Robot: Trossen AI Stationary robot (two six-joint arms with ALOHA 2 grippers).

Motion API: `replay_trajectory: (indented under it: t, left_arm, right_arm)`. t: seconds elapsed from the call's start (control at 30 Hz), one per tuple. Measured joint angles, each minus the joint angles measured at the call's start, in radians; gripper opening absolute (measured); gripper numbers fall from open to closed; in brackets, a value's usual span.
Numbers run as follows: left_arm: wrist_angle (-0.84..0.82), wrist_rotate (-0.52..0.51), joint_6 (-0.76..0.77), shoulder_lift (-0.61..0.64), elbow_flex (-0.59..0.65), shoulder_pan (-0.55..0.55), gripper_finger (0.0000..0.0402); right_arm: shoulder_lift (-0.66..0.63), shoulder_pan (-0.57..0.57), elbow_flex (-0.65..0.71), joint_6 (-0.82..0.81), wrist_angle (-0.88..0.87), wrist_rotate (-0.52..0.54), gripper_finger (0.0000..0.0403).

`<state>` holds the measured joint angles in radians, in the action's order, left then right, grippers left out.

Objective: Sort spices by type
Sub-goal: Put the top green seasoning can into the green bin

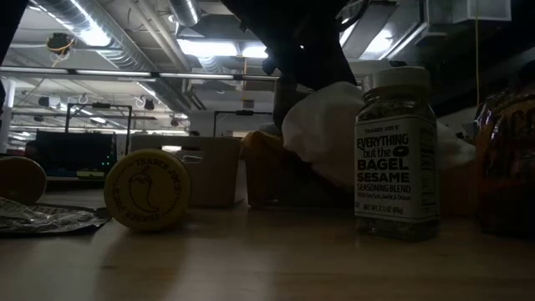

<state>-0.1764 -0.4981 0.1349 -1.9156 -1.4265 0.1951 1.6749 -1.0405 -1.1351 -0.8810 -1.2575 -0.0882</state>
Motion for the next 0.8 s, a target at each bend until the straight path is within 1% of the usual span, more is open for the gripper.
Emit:
replay_trajectory:
  t: [0.13,0.3,0.5,0.67,0.8]
  left_arm:
    - [0.014,0.000,-0.004,0.000,0.000,0.000,0.0210]
    - [0.012,0.000,-0.013,0.000,-0.026,0.000,0.0210]
    - [0.012,0.000,-0.062,0.000,-0.084,0.002,0.0210]
    - [0.004,0.000,-0.068,0.000,-0.127,0.008,0.0210]
    - [-0.033,0.000,-0.068,0.000,-0.173,0.029,0.0210]
  right_arm:
    - [0.000,0.000,0.000,0.000,-0.003,-0.020,0.0205]
    - [0.000,0.000,0.000,-0.004,-0.022,-0.048,0.0206]
    - [0.000,0.000,0.000,-0.003,-0.050,-0.062,0.0206]
    - [0.000,0.000,-0.002,0.000,-0.072,-0.093,0.0207]
    - [0.000,0.000,-0.034,0.000,-0.108,-0.096,0.0207]
